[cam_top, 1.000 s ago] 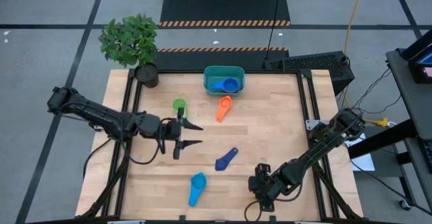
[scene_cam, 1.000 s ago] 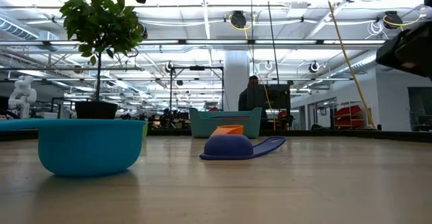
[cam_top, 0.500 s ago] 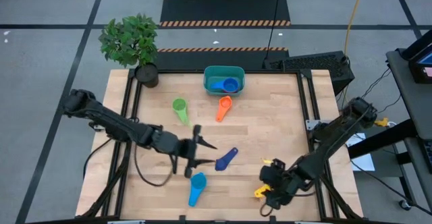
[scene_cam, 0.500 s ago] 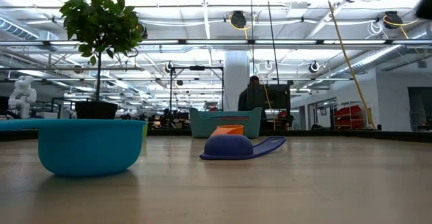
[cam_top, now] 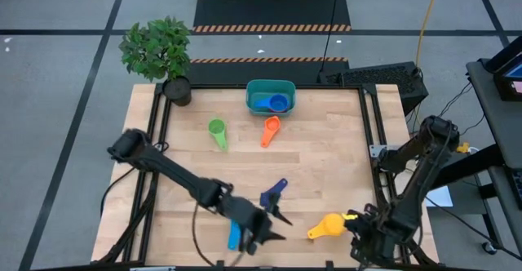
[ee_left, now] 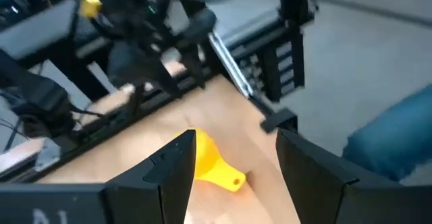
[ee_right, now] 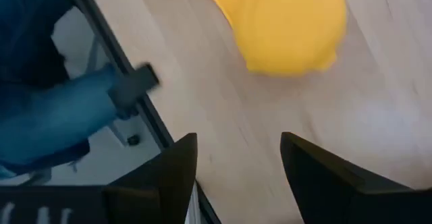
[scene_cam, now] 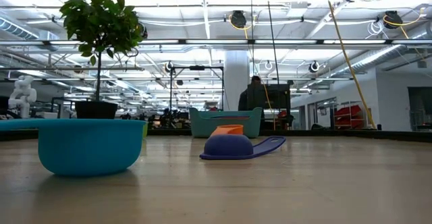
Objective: Nest measuring cups in basket
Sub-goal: Stack the yellow measuring cup on top of the blue measuring cup in the blue bin
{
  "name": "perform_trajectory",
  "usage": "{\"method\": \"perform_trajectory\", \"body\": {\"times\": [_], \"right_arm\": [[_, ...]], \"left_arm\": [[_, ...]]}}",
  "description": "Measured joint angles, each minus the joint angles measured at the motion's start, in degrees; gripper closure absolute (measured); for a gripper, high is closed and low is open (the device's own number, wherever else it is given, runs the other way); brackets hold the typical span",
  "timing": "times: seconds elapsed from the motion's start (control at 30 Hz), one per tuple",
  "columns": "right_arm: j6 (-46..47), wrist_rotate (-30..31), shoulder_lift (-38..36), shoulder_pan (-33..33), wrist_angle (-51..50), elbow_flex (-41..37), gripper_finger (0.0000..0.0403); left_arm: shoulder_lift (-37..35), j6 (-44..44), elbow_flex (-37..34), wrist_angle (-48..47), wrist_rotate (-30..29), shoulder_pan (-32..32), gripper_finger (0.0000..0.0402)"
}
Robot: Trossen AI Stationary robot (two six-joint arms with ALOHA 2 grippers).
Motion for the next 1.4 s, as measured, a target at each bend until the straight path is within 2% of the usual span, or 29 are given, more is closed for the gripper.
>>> {"method": "perform_trajectory", "body": {"times": [0.2, 0.43, 0.53, 0.77, 1.13, 1.4], "right_arm": [[5.6, 0.0, 1.7, 1.0, 0.9, -5.3, 0.0200], [6.6, 0.3, 1.9, -0.1, 8.4, -12.1, 0.0200], [6.5, 1.9, 1.9, -1.6, 11.3, -14.3, 0.0200], [3.5, 1.5, 1.9, -6.0, 21.8, -17.7, 0.0200], [-5.1, 1.4, 1.9, -12.6, 24.0, -17.7, 0.0200], [-8.0, -0.1, 1.9, -15.3, 24.5, -17.7, 0.0200]], "left_arm": [[8.6, 0.8, 8.9, -4.8, -0.4, 0.3, 0.0195], [13.4, 3.6, 11.6, -5.1, -0.3, -0.5, 0.0195], [15.0, 3.9, 12.1, -4.3, -0.3, -0.5, 0.0195], [19.7, 5.8, 12.1, -5.2, -1.3, 0.4, 0.0195], [21.6, 15.0, 12.1, -13.3, -11.0, 0.9, 0.0194], [21.6, 27.2, 11.6, -16.6, -10.9, 1.2, 0.0195]]}}
